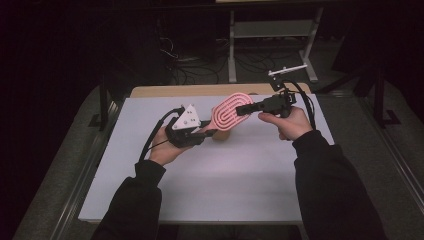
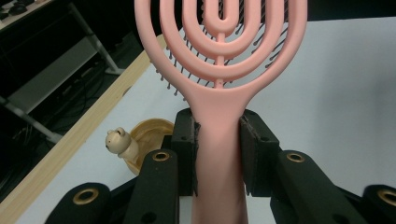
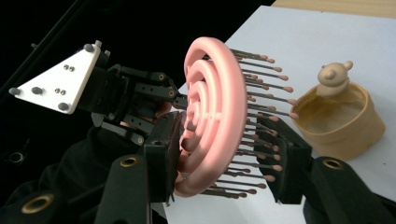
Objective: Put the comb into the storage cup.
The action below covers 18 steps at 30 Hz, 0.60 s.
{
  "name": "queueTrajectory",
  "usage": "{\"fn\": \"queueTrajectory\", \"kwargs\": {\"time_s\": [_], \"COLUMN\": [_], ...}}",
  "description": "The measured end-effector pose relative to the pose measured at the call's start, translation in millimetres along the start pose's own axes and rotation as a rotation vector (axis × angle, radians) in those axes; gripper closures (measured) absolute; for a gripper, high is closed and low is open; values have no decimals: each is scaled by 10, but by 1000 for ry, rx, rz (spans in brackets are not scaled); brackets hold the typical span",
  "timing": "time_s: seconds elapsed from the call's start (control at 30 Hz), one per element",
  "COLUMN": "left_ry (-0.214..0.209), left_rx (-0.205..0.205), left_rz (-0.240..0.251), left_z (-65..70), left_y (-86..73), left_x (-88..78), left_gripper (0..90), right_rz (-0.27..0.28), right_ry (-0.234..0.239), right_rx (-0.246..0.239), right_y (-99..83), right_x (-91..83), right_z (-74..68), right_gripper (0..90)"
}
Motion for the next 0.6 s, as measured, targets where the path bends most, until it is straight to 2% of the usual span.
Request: {"fn": "queueTrajectory", "kwargs": {"time_s": [0.33,0.5,0.6], "left_ry": [1,-10,-20], "left_rx": [-10,-19,-34], "left_rz": [-13,-8,17], "left_z": [-12,-1,4], "left_y": [-19,-21,7], "left_x": [43,35,1], "left_gripper": [710,715,717], "right_rz": [-29,-49,-50], "right_ry": [-13,-20,-35], "right_rx": [17,-14,-33], "right_y": [60,88,135], "right_x": [21,49,24], "right_z": [-114,-237,-346], "right_gripper": [593,615,620]}}
Point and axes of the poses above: each handheld gripper's, and its own axes: x roughly forward along the jaws, y roughly out of its top, z roughly to its right, the point moved 9 cm from there along x, roughly forward along the jaws, and after that the axes turned 12 degrees about -z, right-handed, at the moved point
